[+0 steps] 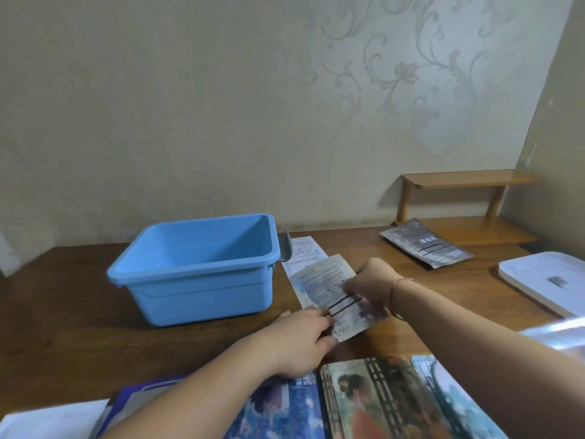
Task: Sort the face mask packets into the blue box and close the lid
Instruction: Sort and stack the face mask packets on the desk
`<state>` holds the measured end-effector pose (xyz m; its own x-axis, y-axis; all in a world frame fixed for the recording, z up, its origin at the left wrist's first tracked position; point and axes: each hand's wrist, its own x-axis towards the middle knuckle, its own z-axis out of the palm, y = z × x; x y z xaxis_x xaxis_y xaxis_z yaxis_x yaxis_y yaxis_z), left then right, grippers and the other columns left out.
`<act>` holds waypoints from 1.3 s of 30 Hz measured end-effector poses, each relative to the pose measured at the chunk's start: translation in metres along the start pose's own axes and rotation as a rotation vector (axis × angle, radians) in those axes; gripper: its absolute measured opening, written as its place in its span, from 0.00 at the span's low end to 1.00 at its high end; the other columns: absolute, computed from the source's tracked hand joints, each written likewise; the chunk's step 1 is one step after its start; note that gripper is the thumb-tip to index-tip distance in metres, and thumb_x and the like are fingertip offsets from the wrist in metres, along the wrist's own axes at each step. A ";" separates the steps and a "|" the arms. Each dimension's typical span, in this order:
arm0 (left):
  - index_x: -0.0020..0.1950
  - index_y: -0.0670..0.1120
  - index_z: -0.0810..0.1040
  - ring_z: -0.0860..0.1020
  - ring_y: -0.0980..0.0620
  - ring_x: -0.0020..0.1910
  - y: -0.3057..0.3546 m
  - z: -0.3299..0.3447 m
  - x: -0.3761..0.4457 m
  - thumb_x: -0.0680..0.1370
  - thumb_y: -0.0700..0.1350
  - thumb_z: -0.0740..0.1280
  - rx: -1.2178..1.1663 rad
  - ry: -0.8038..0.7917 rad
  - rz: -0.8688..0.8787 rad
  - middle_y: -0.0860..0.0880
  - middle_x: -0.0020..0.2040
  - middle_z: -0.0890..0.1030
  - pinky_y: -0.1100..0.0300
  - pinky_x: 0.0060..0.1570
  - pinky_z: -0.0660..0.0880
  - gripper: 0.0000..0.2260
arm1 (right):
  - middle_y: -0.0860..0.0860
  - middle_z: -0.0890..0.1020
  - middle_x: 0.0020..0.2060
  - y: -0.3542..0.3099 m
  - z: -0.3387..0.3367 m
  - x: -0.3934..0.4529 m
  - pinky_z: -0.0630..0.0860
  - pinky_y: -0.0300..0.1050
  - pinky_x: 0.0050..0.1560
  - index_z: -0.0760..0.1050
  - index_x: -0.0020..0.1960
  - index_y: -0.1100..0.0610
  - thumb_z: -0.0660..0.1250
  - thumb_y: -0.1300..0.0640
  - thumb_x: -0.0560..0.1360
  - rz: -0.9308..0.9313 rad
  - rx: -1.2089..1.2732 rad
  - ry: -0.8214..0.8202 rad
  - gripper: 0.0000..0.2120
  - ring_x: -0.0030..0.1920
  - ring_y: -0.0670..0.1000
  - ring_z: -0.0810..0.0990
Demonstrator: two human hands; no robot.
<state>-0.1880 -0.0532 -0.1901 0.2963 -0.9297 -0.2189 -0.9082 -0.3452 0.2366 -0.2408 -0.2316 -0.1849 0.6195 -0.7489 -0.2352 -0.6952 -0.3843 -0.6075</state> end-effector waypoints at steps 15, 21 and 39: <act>0.70 0.37 0.73 0.74 0.28 0.64 0.021 -0.031 -0.009 0.70 0.78 0.50 -2.290 -0.036 0.148 0.30 0.66 0.74 0.33 0.66 0.64 0.50 | 0.40 0.83 0.44 0.045 -0.025 -0.098 0.74 0.50 0.46 0.79 0.37 0.48 0.70 0.59 0.71 -1.257 -0.357 0.750 0.07 0.44 0.51 0.80; 0.65 0.38 0.79 0.71 0.33 0.68 0.028 -0.022 -0.019 0.75 0.63 0.62 -2.128 -0.043 0.133 0.33 0.68 0.73 0.38 0.72 0.60 0.32 | 0.44 0.84 0.46 0.070 -0.040 -0.103 0.73 0.56 0.55 0.79 0.39 0.51 0.70 0.64 0.73 -1.409 -0.461 0.760 0.09 0.46 0.54 0.80; 0.54 0.44 0.86 0.82 0.54 0.42 0.100 -0.079 -0.022 0.73 0.36 0.73 -0.668 -0.202 0.457 0.48 0.45 0.86 0.64 0.45 0.77 0.10 | 0.45 0.82 0.52 0.148 -0.087 -0.213 0.77 0.41 0.47 0.75 0.62 0.43 0.75 0.54 0.71 -0.519 0.536 0.399 0.22 0.49 0.42 0.80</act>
<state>-0.2620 -0.0778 -0.0865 -0.1753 -0.9777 -0.1161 -0.5406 -0.0030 0.8413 -0.5069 -0.1754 -0.1588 0.5673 -0.7212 0.3975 -0.0284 -0.4996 -0.8658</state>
